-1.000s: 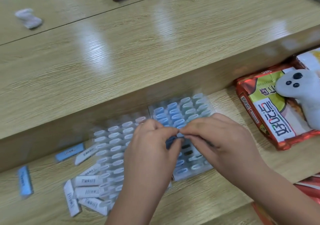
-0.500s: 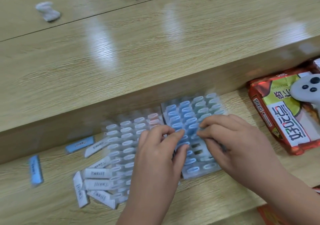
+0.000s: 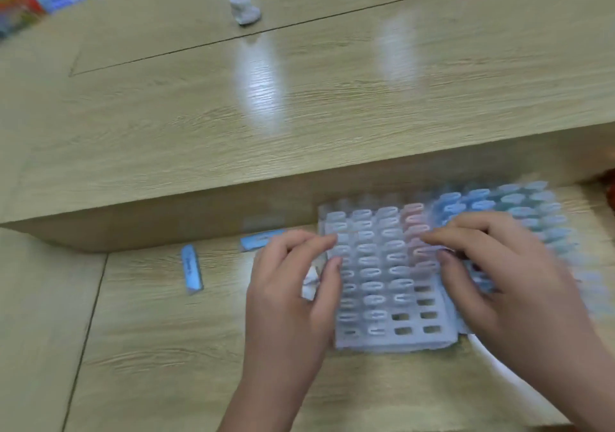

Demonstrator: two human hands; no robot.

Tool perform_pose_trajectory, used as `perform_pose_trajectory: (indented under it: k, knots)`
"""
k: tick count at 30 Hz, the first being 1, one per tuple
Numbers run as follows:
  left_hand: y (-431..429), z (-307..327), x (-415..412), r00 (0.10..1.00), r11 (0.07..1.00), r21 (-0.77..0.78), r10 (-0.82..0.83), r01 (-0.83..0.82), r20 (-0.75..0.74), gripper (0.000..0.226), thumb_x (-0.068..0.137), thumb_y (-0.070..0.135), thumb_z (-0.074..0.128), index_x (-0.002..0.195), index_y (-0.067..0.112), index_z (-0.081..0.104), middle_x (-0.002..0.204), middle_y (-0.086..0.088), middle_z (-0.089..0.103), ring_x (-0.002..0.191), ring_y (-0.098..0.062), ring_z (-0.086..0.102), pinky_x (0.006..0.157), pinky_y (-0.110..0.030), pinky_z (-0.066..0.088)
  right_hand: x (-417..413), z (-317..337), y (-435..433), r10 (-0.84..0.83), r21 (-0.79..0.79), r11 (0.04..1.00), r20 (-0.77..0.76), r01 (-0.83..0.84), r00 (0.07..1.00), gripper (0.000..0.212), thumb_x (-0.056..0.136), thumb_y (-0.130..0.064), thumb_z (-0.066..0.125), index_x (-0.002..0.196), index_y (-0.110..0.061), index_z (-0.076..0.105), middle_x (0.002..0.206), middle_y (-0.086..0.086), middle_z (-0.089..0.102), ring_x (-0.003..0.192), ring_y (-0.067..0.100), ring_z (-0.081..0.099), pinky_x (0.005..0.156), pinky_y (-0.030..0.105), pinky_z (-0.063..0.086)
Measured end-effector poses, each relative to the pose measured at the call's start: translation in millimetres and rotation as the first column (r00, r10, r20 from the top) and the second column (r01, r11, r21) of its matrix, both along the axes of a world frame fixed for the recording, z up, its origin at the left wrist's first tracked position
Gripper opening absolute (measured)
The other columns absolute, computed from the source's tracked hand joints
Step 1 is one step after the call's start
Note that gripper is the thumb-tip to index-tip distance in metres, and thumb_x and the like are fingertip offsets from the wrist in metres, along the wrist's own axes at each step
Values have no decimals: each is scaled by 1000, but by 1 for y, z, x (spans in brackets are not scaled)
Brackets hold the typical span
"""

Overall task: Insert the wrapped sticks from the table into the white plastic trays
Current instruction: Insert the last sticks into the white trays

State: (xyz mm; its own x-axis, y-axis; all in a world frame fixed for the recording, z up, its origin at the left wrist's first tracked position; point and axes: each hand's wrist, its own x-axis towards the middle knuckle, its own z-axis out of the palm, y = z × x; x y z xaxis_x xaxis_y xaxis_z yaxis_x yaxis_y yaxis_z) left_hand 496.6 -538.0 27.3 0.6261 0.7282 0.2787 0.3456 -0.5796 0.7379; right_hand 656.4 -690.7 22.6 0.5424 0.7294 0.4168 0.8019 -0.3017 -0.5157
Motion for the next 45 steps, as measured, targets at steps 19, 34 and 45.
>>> perform_pose_trajectory:
  k: [19,34,45]
  knots:
    - [114,-60,-121,787,876,46,454,-481,-418,50,87,50,57,126,18,60,119,-4,54,109,-24,52,74,-30,33,-134,-29,162,119,-684,722,-25,-104,993,44,91,-57,44,125,-31,56,117,-6,50,113,20,43,92,33,41]
    - [119,-51,-107,875,918,22,385,-397,-293,9,92,30,64,98,23,63,89,8,58,79,-12,53,59,-31,40,-135,-35,178,97,-499,832,-298,-242,950,10,91,-33,61,91,-35,52,97,-14,50,98,14,53,76,27,39]
    - [58,-1,-67,988,959,-237,150,-154,-35,48,92,8,58,121,46,61,103,15,62,90,0,61,76,-3,41,-64,40,83,135,50,991,-479,-127,867,27,81,-16,78,98,-37,74,94,-20,70,86,1,66,74,6,45]
